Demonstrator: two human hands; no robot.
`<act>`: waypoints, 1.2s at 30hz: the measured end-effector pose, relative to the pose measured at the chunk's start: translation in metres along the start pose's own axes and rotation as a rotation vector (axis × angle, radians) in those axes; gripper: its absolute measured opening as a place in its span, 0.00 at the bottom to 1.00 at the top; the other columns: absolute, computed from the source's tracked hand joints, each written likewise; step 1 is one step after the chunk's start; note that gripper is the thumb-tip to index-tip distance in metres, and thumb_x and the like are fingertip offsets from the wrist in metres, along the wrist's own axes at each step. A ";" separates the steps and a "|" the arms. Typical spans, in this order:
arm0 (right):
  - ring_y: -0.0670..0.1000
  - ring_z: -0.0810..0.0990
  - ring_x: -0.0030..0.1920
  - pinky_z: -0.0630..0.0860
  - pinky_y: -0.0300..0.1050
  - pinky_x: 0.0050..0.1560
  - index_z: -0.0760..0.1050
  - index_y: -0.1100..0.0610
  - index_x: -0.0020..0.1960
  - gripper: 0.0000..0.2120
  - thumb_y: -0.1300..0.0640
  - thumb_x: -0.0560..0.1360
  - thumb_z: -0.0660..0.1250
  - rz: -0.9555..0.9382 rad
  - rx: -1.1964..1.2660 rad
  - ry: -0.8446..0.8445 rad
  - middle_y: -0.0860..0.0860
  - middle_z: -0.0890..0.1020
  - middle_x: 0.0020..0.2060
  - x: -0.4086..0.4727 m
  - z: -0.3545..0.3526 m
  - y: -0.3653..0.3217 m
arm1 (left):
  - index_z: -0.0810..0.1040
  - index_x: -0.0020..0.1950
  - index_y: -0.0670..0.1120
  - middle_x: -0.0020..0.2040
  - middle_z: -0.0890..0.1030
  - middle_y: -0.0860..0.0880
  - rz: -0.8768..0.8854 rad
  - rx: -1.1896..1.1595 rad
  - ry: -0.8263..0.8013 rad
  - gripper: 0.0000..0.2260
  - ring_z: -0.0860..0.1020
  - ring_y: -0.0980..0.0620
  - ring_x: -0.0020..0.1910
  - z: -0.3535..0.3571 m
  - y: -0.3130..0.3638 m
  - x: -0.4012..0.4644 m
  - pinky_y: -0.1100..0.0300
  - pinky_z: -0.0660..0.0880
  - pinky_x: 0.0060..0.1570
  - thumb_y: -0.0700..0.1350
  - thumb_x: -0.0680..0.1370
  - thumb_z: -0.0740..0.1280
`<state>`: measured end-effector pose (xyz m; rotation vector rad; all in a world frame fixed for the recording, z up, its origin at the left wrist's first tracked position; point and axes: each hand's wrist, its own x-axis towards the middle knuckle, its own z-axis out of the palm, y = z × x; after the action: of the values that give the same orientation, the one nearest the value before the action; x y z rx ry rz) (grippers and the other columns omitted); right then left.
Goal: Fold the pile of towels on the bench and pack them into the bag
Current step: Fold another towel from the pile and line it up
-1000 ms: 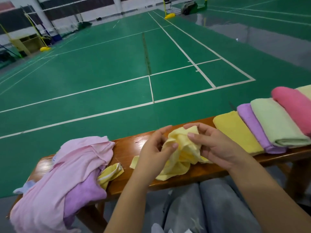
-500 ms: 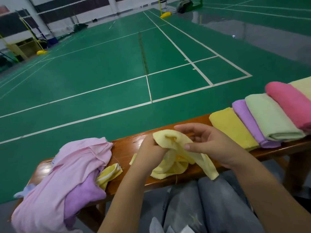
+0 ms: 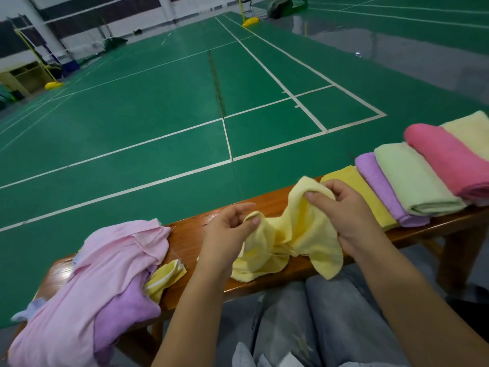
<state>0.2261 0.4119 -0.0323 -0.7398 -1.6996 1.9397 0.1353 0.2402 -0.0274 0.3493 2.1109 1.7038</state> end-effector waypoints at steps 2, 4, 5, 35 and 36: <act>0.58 0.80 0.50 0.78 0.58 0.53 0.77 0.51 0.46 0.05 0.53 0.73 0.71 0.049 0.048 0.078 0.54 0.81 0.45 0.003 0.000 0.002 | 0.84 0.47 0.53 0.44 0.85 0.49 -0.020 -0.012 0.043 0.09 0.81 0.49 0.45 -0.001 -0.001 0.000 0.52 0.78 0.47 0.39 0.74 0.72; 0.56 0.80 0.51 0.79 0.58 0.54 0.77 0.49 0.47 0.05 0.51 0.73 0.71 0.083 0.057 0.091 0.52 0.82 0.47 0.003 0.002 0.005 | 0.84 0.45 0.54 0.42 0.85 0.52 -0.013 -0.008 0.046 0.09 0.80 0.54 0.43 -0.001 -0.001 -0.002 0.61 0.75 0.40 0.39 0.74 0.72; 0.55 0.80 0.51 0.79 0.58 0.54 0.76 0.49 0.47 0.05 0.52 0.73 0.71 0.092 0.051 0.085 0.51 0.82 0.47 0.003 0.003 0.007 | 0.84 0.45 0.53 0.41 0.84 0.53 -0.002 0.007 0.042 0.08 0.79 0.58 0.40 -0.001 -0.001 -0.003 0.65 0.73 0.37 0.39 0.75 0.72; 0.44 0.79 0.47 0.74 0.32 0.45 0.81 0.54 0.55 0.09 0.57 0.77 0.66 -0.566 -0.641 -0.078 0.48 0.83 0.47 -0.046 0.030 0.046 | 0.79 0.49 0.38 0.36 0.83 0.45 -0.134 -0.084 -0.050 0.08 0.83 0.51 0.36 0.020 -0.004 -0.040 0.59 0.81 0.42 0.42 0.80 0.64; 0.45 0.79 0.47 0.75 0.34 0.45 0.81 0.54 0.55 0.10 0.56 0.76 0.65 -0.568 -0.634 -0.084 0.48 0.83 0.47 -0.046 0.029 0.046 | 0.79 0.49 0.39 0.37 0.83 0.45 -0.141 -0.096 -0.053 0.08 0.83 0.51 0.37 0.020 -0.004 -0.041 0.59 0.81 0.42 0.42 0.81 0.63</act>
<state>0.2417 0.3538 -0.0709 -0.3082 -2.2934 1.0637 0.1808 0.2391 -0.0289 0.2094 1.9601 1.6878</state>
